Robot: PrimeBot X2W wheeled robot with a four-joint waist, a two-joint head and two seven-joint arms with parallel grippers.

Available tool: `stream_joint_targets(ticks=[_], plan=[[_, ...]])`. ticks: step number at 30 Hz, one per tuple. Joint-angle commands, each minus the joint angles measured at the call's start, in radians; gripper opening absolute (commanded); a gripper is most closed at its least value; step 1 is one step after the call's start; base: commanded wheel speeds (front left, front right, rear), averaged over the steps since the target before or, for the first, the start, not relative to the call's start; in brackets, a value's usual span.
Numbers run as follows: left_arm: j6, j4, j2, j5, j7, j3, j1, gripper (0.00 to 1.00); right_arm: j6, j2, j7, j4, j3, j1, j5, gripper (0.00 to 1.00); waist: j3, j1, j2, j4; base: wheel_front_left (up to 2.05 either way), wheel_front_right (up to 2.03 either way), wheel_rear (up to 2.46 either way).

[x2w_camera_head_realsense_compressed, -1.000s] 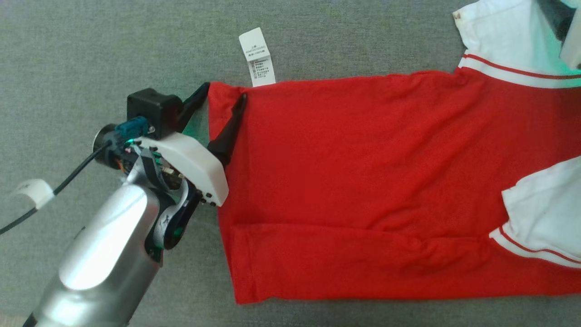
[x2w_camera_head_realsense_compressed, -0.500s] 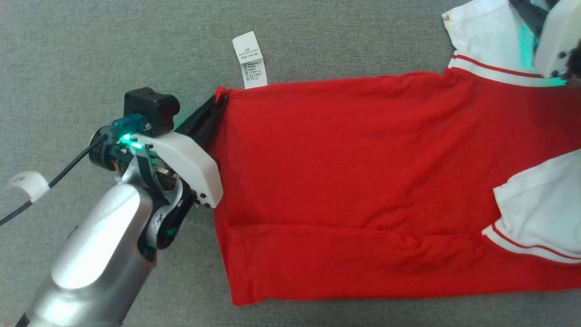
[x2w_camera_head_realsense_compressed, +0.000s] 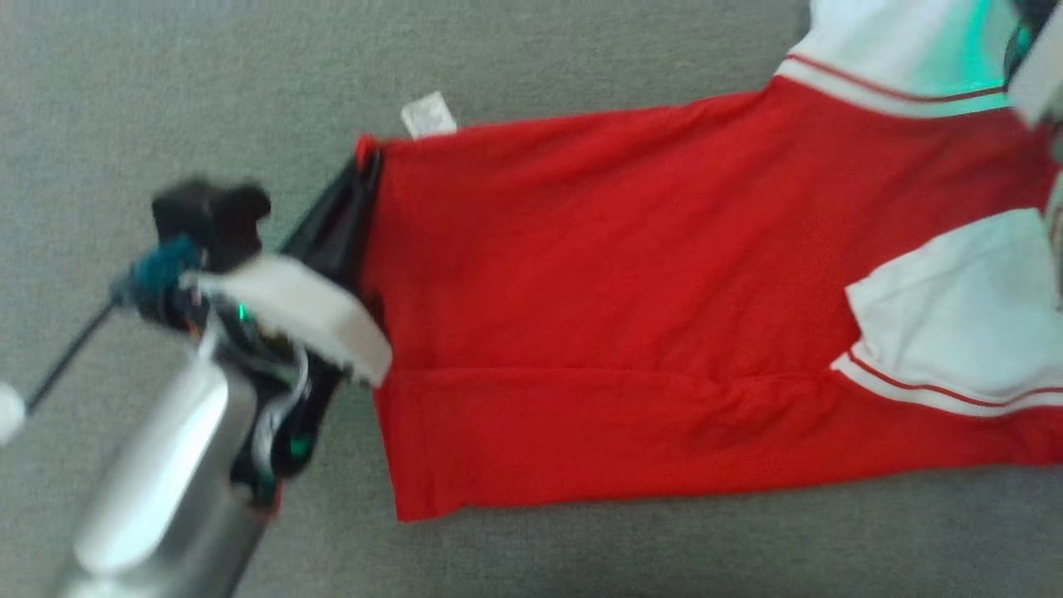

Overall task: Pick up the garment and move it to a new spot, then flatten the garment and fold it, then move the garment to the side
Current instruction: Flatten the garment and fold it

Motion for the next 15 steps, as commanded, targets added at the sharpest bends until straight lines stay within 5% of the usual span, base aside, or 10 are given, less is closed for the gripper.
stream_joint_targets(ticks=[1, 9, 15], plan=[[0.004, -0.038, 0.037, -0.003, -0.009, 0.051, 0.017, 0.0, -0.001, -0.023, -0.01, -0.04, 0.0, 0.043, 0.006, 0.0, -0.021, 0.0, 0.0, -0.019, 0.0, 0.0, 0.0], [0.082, -0.222, 0.066, -0.042, -0.092, 0.095, 0.318, 0.0, -0.001, -0.1, 0.0, -0.283, -0.049, 0.395, 0.08, 0.0, -0.078, 0.0, 0.0, -0.087, 0.0, 0.0, 0.0], [0.114, -0.256, 0.073, -0.055, -0.127, 0.119, 0.425, 0.0, -0.001, -0.069, 0.017, -0.359, -0.105, 0.534, 0.083, 0.0, -0.082, 0.0, 0.0, -0.109, 0.0, 0.0, 0.0]])
